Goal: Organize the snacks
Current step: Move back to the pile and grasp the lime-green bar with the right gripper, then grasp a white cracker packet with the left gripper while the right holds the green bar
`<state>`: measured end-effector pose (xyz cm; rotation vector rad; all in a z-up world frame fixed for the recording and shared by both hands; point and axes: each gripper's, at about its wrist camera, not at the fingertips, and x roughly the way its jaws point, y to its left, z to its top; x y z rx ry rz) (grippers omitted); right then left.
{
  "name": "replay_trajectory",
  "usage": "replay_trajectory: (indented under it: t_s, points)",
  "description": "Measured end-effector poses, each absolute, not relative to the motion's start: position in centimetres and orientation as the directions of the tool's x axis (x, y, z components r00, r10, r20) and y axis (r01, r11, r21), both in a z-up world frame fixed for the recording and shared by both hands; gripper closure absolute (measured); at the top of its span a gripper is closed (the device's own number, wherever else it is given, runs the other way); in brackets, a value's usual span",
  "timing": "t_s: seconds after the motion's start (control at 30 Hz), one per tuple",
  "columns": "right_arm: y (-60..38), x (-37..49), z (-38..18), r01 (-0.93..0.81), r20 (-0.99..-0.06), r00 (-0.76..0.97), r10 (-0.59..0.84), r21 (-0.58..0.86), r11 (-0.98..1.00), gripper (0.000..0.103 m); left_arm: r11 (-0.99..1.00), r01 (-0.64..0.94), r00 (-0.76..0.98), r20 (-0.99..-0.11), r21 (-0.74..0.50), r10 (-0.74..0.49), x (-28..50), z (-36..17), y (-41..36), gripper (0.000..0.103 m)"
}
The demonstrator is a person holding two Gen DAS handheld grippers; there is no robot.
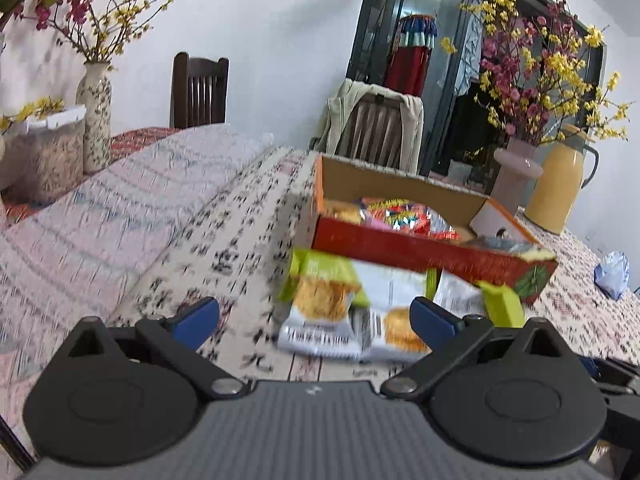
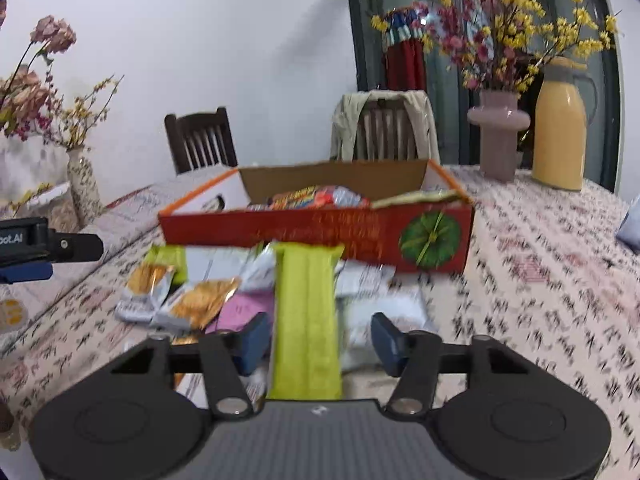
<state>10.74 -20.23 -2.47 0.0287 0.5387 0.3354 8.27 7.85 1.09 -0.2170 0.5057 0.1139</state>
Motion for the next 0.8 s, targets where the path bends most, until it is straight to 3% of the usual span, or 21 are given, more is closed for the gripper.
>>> replay_trajectory:
  t_s: [0.17, 0.23, 0.33, 0.6, 0.7, 0.8]
  points:
    - [-18.9, 11.5, -3.1, -0.308, -0.515, 0.799, 0.31, 0.093, 0.947, 0.052, 0.973, -0.148, 0.856, -0.516, -0.177, 0.036, 7.8, 0.4, 7.3, 0.0]
    - [-18.5, 11.8, -3.2, -0.304, -0.52, 0.8, 0.301, 0.081, 0.949, 0.066, 0.975, -0.138, 0.85, -0.526, -0.173, 0.028, 7.8, 0.2, 6.9, 0.0]
    - [-18.5, 11.4, -3.3, -0.306, -0.511, 0.805, 0.301, 0.077, 0.949, 0.071, 0.979, -0.121, 0.842, -0.539, -0.164, 0.014, 7.9, -0.2, 6.2, 0.0]
    - [-20.2, 9.5, -1.9, -0.292, -0.424, 0.854, 0.303, 0.093, 0.952, 0.07, 0.982, -0.131, 0.804, -0.594, -0.136, 0.025, 8.8, -1.7, 3.6, 0.0]
    - [-20.8, 8.7, -1.8, -0.293, -0.414, 0.856, 0.308, 0.103, 0.951, 0.07, 0.983, -0.131, 0.792, -0.61, -0.129, 0.025, 9.1, -2.2, 2.6, 0.006]
    - [-21.3, 8.0, -2.0, -0.297, -0.414, 0.854, 0.316, 0.111, 0.948, 0.07, 0.985, -0.128, 0.772, -0.635, -0.117, 0.025, 9.4, -2.9, 2.0, 0.026]
